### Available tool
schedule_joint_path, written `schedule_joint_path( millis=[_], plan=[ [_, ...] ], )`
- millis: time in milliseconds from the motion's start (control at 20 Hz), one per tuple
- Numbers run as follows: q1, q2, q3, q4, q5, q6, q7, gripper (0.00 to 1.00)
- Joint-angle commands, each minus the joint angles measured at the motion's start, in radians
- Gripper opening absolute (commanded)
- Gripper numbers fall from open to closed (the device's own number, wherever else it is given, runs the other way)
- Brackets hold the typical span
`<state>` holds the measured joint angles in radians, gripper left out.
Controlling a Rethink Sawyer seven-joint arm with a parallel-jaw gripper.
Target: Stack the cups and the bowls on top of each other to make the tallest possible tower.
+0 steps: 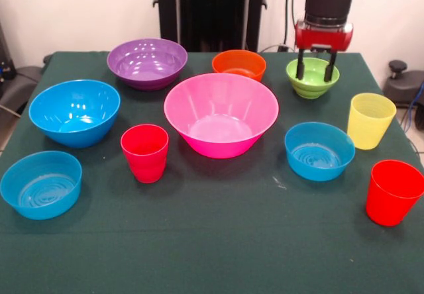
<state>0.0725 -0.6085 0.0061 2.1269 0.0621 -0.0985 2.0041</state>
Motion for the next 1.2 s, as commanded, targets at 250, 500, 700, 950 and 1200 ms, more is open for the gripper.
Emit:
schedule_joint_path(
  millis=[250, 500, 700, 950, 1200],
  plan=[
    [-0.024, -0.117, 0.047, 0.046, 0.008, 0.173, 0.129, 1.0],
    [-0.072, -0.127, 0.066, 0.057, -0.022, 0.176, 0.105, 1.0],
    [-0.101, -0.106, 0.076, 0.052, -0.045, 0.152, 0.089, 1.0],
    [-0.137, -0.091, 0.083, 0.044, -0.073, 0.14, 0.064, 1.0],
    [-0.152, -0.064, 0.092, 0.036, -0.094, 0.113, 0.069, 1.0]
  ],
)
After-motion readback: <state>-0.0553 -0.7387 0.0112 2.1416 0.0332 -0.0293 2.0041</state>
